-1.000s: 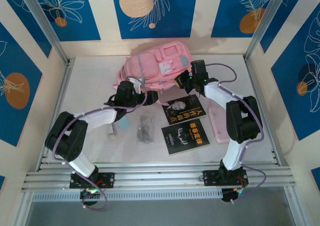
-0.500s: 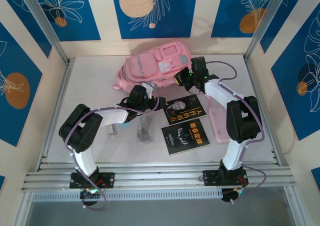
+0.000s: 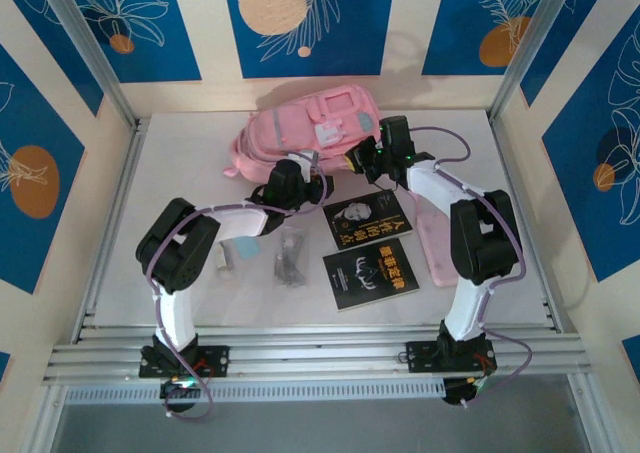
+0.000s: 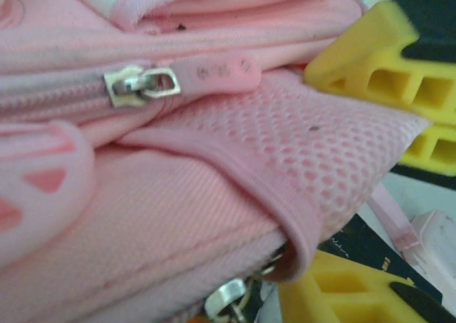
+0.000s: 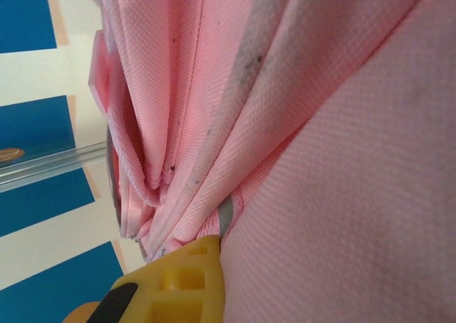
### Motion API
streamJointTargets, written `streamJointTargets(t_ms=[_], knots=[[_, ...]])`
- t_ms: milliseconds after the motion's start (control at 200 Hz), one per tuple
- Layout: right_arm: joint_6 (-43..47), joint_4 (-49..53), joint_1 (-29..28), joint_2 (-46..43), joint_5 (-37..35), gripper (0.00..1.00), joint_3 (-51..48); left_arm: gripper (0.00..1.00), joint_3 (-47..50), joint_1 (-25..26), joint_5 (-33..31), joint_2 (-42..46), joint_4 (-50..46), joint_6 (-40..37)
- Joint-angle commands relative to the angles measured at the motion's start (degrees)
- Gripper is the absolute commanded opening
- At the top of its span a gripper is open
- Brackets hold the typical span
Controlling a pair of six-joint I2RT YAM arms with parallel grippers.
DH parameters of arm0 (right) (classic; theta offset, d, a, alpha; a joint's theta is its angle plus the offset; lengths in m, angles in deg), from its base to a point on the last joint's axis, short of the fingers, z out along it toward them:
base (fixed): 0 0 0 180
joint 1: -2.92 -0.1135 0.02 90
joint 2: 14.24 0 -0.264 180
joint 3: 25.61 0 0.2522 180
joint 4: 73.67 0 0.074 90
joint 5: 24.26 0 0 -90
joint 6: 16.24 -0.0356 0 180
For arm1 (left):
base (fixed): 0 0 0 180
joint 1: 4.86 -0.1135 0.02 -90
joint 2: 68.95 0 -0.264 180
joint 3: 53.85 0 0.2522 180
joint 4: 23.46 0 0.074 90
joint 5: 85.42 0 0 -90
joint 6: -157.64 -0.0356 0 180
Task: Pack books, pencil case, and school supplies into a backpack
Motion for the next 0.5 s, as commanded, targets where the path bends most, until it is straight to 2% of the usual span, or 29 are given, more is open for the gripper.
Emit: streamJointTargets(t_ms=[0, 25, 80, 280, 495], knots=[[0.0, -4.7, -0.6, 1.0, 5.1, 0.00, -0.3, 0.25, -2.9, 0.2, -2.2, -0.3, -0.7, -0.2], [0.3, -4.6, -0.5, 1.1, 5.2, 0.00, -0.3, 0.19, -3.3, 0.1, -2.3, -0.4, -1.1, -0.4], [0.7, -4.4, -0.1, 1.1, 5.4, 0.00, -0.5, 0.00, -4.1, -0.1, -2.8, -0.5, -3.1, -1.0], [6.7, -2.3, 2.9, 0.3, 5.6, 0.00, -0.4, 0.00, -3.0, -2.1, -1.5, 1.3, -15.1, -8.0], [13.9, 1.0, 5.8, 1.1, 8.5, 0.00, 2.2, 0.00, -1.1, -9.6, 3.6, 3.2, -30.5, -14.0]])
